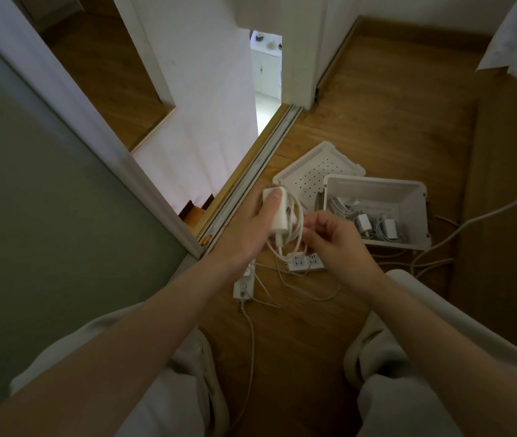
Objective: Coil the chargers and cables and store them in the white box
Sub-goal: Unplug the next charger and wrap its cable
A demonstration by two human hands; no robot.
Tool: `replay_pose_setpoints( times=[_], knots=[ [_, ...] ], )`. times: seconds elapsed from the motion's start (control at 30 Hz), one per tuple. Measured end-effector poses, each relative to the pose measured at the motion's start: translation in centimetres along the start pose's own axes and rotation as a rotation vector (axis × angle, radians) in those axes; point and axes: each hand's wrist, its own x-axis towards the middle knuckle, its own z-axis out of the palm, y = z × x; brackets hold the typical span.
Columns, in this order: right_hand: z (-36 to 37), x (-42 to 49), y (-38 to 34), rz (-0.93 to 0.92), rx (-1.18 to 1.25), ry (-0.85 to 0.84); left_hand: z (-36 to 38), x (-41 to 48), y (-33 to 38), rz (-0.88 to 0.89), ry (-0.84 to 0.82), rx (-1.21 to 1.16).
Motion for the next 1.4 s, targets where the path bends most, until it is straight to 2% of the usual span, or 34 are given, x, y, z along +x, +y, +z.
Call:
replay_pose_setpoints(
  times=[0.07,0.13,0.3,0.43,0.57,0.83,1.0,1.07,1.13,1.23,1.4],
  knots=[
    [0.2,0.1,0.0,0.011,0.035,0.029,0.6,-0.5,-0.5,0.239,0.085,0.218],
    [0.2,0.4,-0.2,-0.01,0.091,0.073,1.0,-0.8,-1.1,0.4,0.059,0.303],
    [-0.2,0.8,-1.0,-0.078,0.158,0.105,1.0,-1.0,-0.9,0.434,0.068,0.16],
    [0.1,1.1,-0.7,0.002,0.046,0.099,0.5,-1.0,-0.4,0.344,0.145,0.004],
    [0.1,1.3,-0.8,-0.061,-0.085,0.125,-0.2,-0.3,-0.1,0.169,0.146,-0.153],
    [-0.1,1.0,-1.5,-0.123,0.111,0.062,-0.8,0.4,-0.4,-0.007,-0.022,-0.125],
    [1.0,0.4,-0.7,0.021,0.127,0.159,-0.4,0.6,-1.3,-0.193,-0.042,-0.12],
    [1.4,0.2,-0.6,0.047,0.127,0.207,-0.2,0.7,-1.6,-0.204,-0.023,-0.084],
    [1.7,0.1,-0.8,-0.016,0.101,0.196,-0.2,0.8,-1.6,-0.188,-0.01,-0.034],
    [2.0,0.1,-1.2,-0.092,0.018,0.12,-0.5,0.9,-1.8,-0.172,0.029,0.04],
    [1.6,0.6,-1.6,-0.023,-0.053,-0.038,-0.6,0.8,-2.1,-0.122,0.056,0.16]
  ],
)
